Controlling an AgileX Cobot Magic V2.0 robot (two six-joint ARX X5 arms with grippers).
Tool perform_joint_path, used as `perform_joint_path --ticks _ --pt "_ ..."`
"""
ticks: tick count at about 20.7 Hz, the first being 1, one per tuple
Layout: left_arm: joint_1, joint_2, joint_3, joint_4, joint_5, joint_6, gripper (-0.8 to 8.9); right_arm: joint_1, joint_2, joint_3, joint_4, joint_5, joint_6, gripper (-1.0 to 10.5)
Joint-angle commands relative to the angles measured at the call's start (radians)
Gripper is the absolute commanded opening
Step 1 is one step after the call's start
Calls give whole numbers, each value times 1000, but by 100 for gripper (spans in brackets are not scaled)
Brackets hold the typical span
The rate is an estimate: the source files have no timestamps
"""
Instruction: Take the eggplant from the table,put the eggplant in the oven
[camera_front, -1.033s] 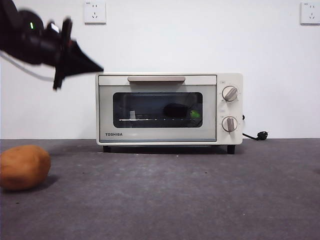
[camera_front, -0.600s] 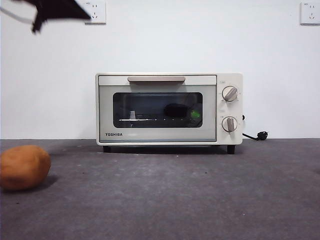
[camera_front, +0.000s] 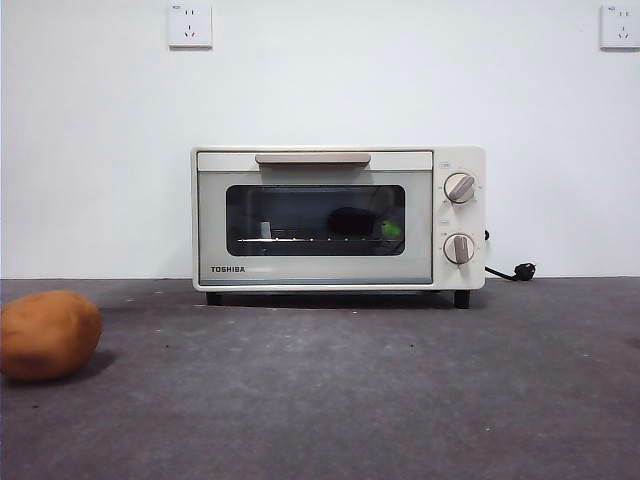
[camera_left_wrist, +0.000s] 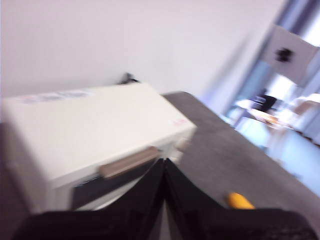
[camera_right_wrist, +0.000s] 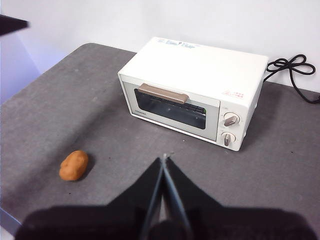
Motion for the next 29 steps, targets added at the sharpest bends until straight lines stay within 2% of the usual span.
perform_joint_path --ticks 1,3,7,12,16,29 --pt "-1 -75 -3 -48 -150 18 -7 1 1 0 20 5 -6 1" --pt "-1 -128 -3 -80 -237 34 -6 1 2 0 20 17 -6 1" --pt "0 -225 -3 -133 -405 77 -6 1 2 0 20 104 -2 1" --pt "0 -313 -3 -167 -521 117 -7 1 0 0 20 207 20 1" --pt "0 -351 -3 -172 -532 117 -6 1 0 0 19 267 20 1" --pt "-1 -355 -3 -202 -525 116 -5 1 0 0 16 266 19 1"
